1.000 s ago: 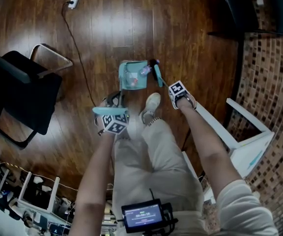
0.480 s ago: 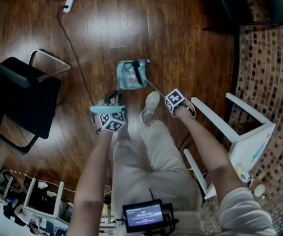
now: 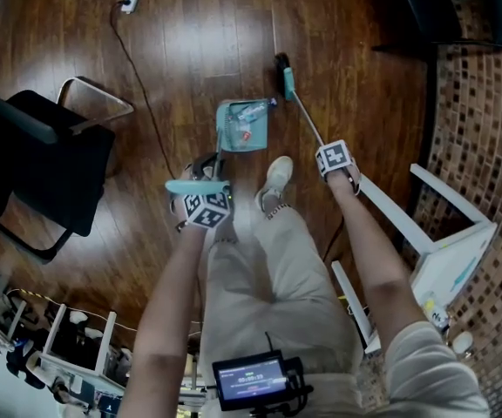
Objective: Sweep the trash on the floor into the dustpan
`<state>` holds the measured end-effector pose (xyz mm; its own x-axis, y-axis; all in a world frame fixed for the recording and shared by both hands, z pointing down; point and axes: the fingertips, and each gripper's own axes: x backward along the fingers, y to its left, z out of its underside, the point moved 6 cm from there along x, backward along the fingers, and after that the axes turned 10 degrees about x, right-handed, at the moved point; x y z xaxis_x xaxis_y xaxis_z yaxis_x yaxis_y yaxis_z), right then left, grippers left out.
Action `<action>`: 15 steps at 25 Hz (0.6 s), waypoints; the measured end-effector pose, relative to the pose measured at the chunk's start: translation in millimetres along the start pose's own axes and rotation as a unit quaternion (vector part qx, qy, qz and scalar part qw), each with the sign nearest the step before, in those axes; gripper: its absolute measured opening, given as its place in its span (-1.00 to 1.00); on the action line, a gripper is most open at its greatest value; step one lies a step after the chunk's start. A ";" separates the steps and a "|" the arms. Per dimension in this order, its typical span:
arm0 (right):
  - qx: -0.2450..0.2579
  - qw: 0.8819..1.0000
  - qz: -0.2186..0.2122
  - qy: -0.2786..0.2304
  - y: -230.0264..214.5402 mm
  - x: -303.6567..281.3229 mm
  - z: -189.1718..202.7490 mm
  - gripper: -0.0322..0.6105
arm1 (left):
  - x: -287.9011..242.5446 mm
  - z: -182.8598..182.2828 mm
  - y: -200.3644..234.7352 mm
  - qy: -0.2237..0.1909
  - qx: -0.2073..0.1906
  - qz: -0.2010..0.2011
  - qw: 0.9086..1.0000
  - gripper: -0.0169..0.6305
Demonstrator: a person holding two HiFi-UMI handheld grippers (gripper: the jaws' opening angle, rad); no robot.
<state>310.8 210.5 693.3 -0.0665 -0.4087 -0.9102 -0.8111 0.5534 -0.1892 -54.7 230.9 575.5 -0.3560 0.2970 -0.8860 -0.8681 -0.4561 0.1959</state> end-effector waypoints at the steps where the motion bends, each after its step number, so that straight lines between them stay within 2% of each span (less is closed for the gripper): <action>1: -0.006 1.000 0.001 -0.007 1.3 -3.2 -5.1 -0.76 | -0.8 -0.4 0.9 -0.001 -0.001 -0.001 1.000 -0.70; 9: -0.010 0.999 -0.044 -0.009 34.1 -26.6 -14.0 -0.76 | -3.1 1.0 3.9 0.001 0.001 -0.003 1.000 -0.70; 13: -0.045 0.995 -0.090 -0.002 50.6 -25.4 17.5 -0.76 | -2.9 0.4 3.5 0.000 0.004 -0.001 1.000 -0.70; 15: -0.060 0.993 -0.097 0.004 53.7 -24.9 41.8 -0.76 | -3.1 -1.2 4.3 0.000 0.001 0.000 1.000 -0.70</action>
<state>293.1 280.7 690.5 0.0939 -0.5050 -0.8580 -0.8725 0.3734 -0.3152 -56.9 227.1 578.6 -0.3557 0.2975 -0.8860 -0.8687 -0.4550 0.1960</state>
